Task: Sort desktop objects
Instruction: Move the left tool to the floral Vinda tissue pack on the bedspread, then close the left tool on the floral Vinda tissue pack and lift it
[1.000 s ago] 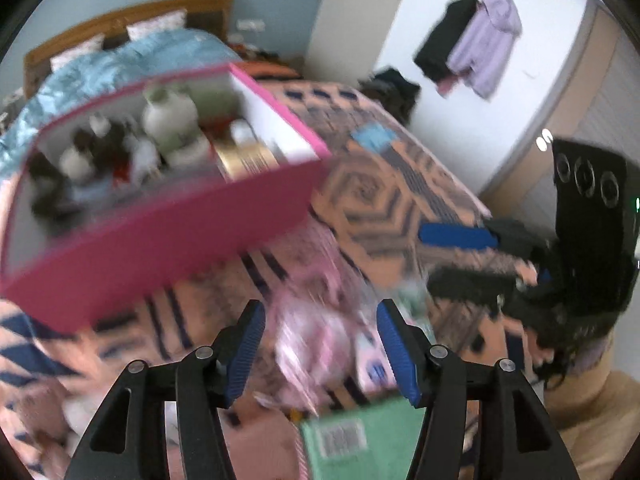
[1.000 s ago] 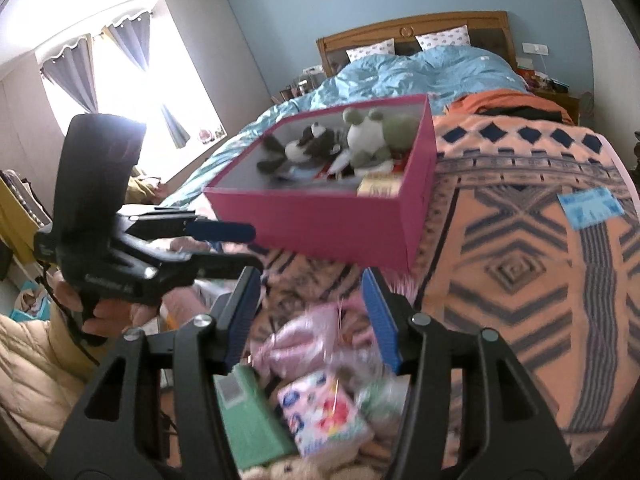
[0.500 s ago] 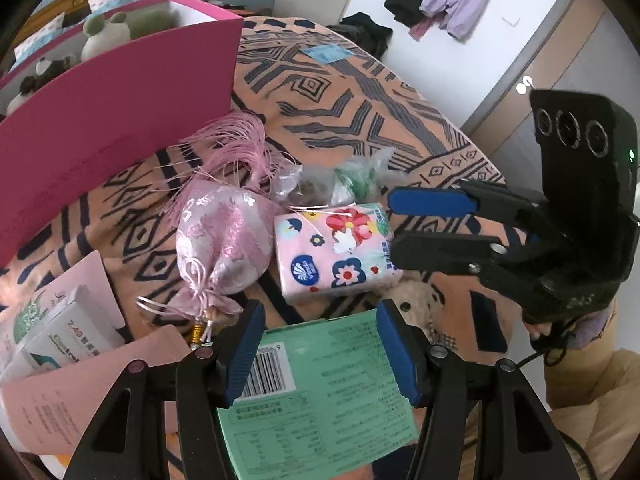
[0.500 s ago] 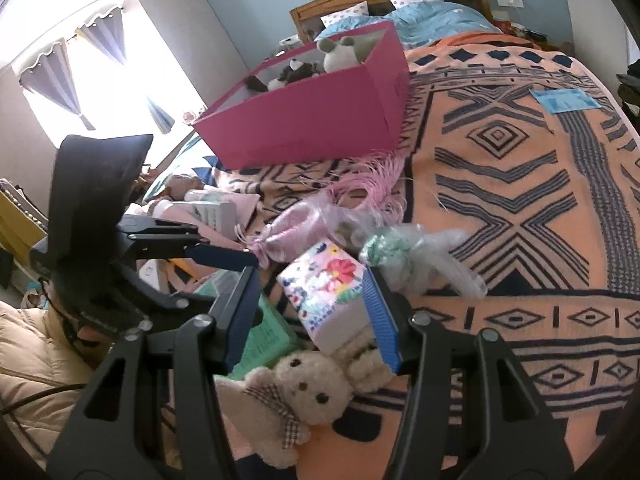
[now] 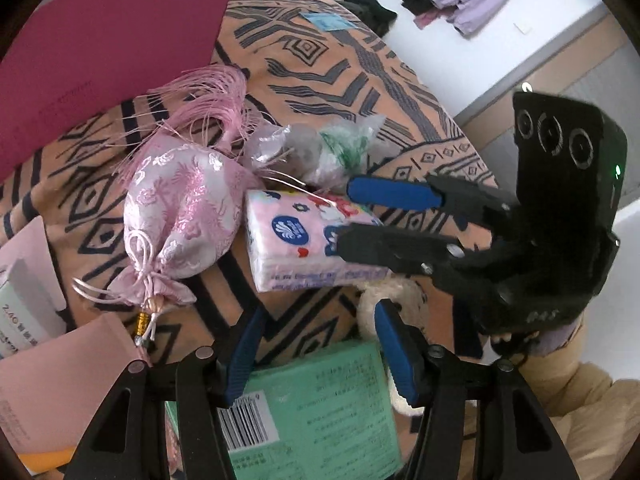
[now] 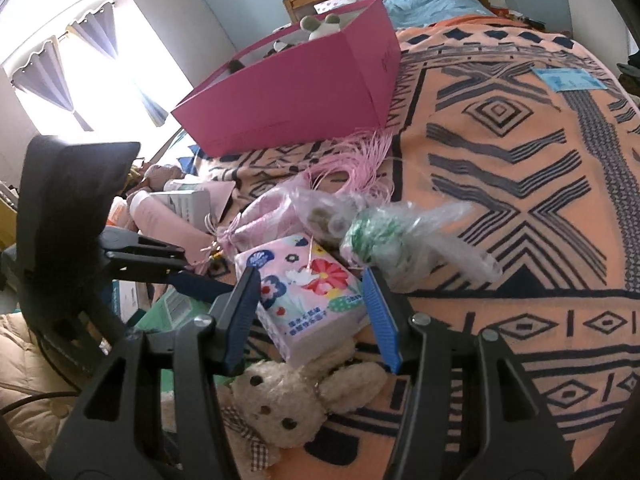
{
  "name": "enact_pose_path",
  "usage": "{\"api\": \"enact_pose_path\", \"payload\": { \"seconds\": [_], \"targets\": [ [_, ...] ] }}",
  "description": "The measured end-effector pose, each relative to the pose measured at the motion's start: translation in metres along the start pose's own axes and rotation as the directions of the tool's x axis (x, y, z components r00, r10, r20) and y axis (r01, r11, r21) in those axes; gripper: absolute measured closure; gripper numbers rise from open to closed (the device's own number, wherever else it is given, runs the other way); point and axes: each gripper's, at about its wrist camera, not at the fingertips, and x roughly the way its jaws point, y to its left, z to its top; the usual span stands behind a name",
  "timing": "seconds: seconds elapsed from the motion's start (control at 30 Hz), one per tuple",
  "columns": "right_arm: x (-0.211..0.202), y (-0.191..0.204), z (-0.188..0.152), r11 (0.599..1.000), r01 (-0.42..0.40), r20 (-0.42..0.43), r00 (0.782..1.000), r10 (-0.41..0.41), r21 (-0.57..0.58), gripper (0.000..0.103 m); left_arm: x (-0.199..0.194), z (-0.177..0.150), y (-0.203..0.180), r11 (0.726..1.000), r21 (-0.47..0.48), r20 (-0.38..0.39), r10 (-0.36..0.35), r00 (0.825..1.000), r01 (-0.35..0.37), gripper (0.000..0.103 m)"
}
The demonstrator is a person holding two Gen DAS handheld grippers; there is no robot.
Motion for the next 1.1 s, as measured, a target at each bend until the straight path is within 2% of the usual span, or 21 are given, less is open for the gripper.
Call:
{"api": "enact_pose_path", "payload": {
  "seconds": [0.07,0.2,0.27,0.33,0.4,0.6,0.8,0.9,0.97,1.03,1.1],
  "targets": [
    [-0.001,-0.002,-0.001,1.0,-0.014,-0.002,1.0,0.014,0.01,0.048,-0.002,0.002,0.005,1.0,-0.026,0.017,0.0,1.0,0.001,0.046],
    [-0.003,-0.001,-0.002,0.995,-0.095,0.005,0.995,0.095,0.037,0.048,-0.01,0.002,0.015,0.998,-0.067,0.045,0.018,0.999,-0.015,0.047],
    [-0.001,0.001,-0.003,0.992,-0.12,0.006,0.993,0.12,0.047,0.046,-0.016,0.002,0.02,0.996,-0.08,0.068,0.046,0.997,-0.04,0.048],
    [0.0,0.005,-0.003,0.985,-0.162,0.007,0.987,0.162,0.065,0.046,-0.02,0.001,0.026,0.993,-0.094,0.077,0.073,0.994,-0.066,0.06],
    [0.002,0.013,-0.003,0.977,-0.206,-0.002,0.979,0.206,0.056,0.046,-0.024,0.0,0.034,0.987,-0.121,0.087,0.115,0.99,-0.104,0.06],
    [0.003,0.011,-0.002,0.986,-0.158,0.007,0.987,0.158,0.052,0.046,-0.031,-0.008,0.035,0.988,-0.111,0.105,0.12,0.987,-0.109,0.06],
    [0.004,-0.002,-0.003,0.994,-0.089,-0.007,0.996,0.089,0.06,0.046,-0.024,-0.013,0.018,0.996,-0.065,0.072,0.062,0.996,-0.057,0.06],
    [0.005,-0.006,-0.004,0.997,-0.058,-0.025,0.998,0.059,0.057,0.046,-0.02,-0.012,0.013,0.997,-0.058,0.059,0.055,0.997,-0.052,0.06],
    [0.008,-0.007,-0.005,0.995,-0.087,-0.035,0.995,0.089,0.058,0.046,-0.018,-0.01,0.014,0.997,-0.068,0.054,0.039,0.998,-0.035,0.06],
    [0.011,-0.006,-0.008,0.991,-0.117,-0.044,0.992,0.12,0.059,0.046,-0.017,-0.009,0.018,0.996,-0.084,0.058,0.043,0.997,-0.038,0.067],
    [0.013,-0.003,-0.01,0.988,-0.144,-0.047,0.988,0.147,0.059,0.047,-0.018,-0.008,0.025,0.994,-0.107,0.065,0.026,0.998,-0.019,0.068]
  ]
}}
